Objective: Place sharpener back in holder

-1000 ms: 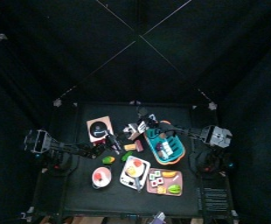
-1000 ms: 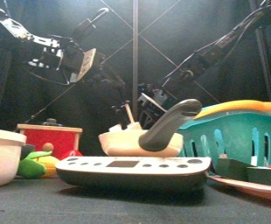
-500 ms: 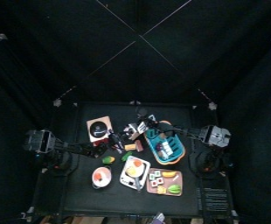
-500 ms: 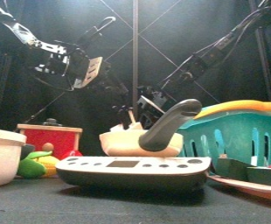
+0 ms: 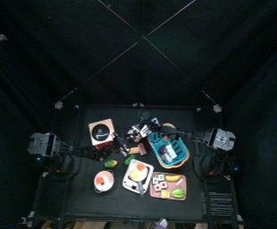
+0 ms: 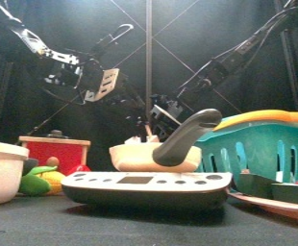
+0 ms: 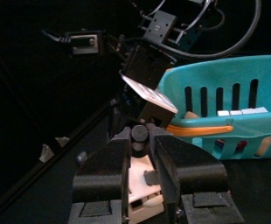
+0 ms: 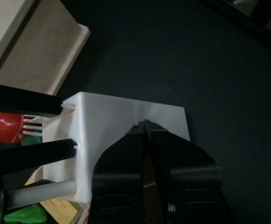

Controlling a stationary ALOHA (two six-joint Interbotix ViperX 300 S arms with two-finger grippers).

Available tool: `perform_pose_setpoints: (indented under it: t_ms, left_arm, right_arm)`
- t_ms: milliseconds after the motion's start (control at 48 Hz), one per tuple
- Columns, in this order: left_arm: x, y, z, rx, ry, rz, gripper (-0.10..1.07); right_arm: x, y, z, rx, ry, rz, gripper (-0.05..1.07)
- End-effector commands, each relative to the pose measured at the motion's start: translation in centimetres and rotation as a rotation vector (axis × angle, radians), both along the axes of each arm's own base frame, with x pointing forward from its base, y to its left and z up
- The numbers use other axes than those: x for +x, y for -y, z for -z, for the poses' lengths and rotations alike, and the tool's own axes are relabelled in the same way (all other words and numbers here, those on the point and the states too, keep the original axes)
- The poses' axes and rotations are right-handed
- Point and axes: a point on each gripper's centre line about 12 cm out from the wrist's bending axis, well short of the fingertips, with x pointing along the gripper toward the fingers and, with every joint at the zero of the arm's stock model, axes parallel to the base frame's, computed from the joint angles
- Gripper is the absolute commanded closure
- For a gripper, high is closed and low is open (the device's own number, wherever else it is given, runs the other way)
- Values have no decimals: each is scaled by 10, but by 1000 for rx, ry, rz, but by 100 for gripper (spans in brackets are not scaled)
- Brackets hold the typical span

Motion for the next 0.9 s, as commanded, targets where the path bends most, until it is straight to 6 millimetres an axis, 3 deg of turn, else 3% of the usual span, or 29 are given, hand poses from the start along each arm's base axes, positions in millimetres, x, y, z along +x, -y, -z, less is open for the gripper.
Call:
perform_pose_setpoints:
  t_ms: [0,604,875]
  left_arm:
    - [5,-6,-3,-9,11,-14,45]
    - [17,-15,10,-49,-38,-14,44]
    - [14,-13,-3,-44,-5,-8,17]
  right_arm:
    - [5,-2,-15,-11,40,-5,63]
    - [7,-6,-12,1,39,-9,63]
    - [7,-7,-14,-2,43,-10,63]
